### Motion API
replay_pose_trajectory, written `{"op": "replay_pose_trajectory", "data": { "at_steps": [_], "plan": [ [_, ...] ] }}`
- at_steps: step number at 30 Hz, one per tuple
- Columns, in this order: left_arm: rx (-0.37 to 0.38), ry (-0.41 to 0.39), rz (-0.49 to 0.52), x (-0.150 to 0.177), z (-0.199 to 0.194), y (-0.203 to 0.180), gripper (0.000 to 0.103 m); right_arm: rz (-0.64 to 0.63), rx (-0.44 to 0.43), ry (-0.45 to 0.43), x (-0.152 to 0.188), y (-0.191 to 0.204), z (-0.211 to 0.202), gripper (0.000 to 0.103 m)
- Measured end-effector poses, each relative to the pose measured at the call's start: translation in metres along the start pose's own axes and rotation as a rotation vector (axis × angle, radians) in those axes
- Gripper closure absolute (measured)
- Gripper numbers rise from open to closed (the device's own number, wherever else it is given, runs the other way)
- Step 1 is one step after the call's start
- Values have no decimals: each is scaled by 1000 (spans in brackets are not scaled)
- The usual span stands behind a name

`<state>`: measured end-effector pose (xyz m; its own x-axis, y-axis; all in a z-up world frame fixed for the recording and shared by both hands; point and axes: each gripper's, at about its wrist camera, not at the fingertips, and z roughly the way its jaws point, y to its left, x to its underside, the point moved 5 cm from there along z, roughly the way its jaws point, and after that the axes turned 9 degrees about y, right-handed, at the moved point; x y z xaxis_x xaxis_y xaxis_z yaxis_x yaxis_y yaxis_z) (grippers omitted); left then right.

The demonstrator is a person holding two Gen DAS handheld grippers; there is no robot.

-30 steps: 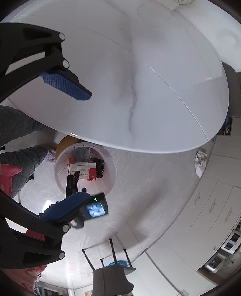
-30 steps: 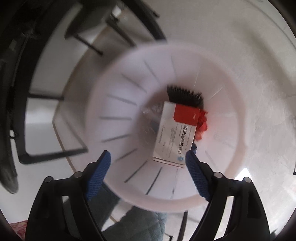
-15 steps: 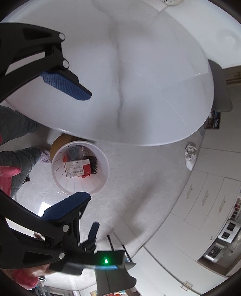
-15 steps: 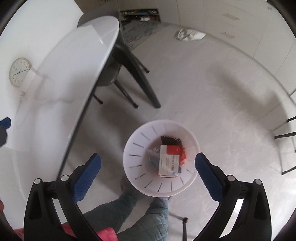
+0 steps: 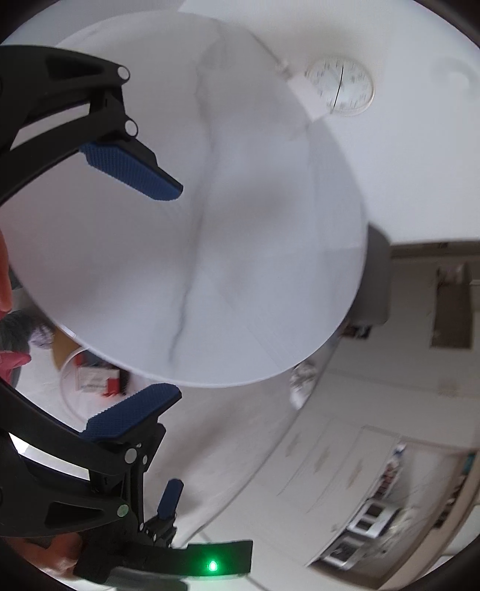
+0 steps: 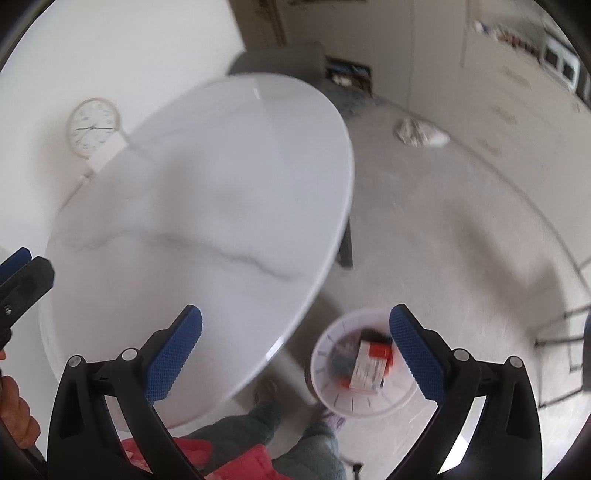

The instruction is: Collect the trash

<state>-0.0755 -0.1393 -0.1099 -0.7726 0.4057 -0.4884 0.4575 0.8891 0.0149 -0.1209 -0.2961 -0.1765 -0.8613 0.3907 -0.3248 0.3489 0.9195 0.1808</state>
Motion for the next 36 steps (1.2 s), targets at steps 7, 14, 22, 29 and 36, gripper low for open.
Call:
{"op": "replay_pose_trajectory", "data": {
  "at_steps": [7,14,22,29,36],
  "plan": [
    [-16,-9,-73,1,-10,27,8,-94,1,-52,-7,39,-19,2],
    [-38,-76,-96,-11,-39,49,8,-108,1,-119,-23,56,-54,2],
    [-151,-354,-108,-92,-152,81,8,-178,18,-461,-99,98,-196,2],
    [-169,-470,-168,-111,-221,84,8,-106,52,-661,-105,98,-282,2],
    [-201,-475,-177,-96,-229,73,8,-101,64,-659,-92,85,-283,2]
  ]
}}
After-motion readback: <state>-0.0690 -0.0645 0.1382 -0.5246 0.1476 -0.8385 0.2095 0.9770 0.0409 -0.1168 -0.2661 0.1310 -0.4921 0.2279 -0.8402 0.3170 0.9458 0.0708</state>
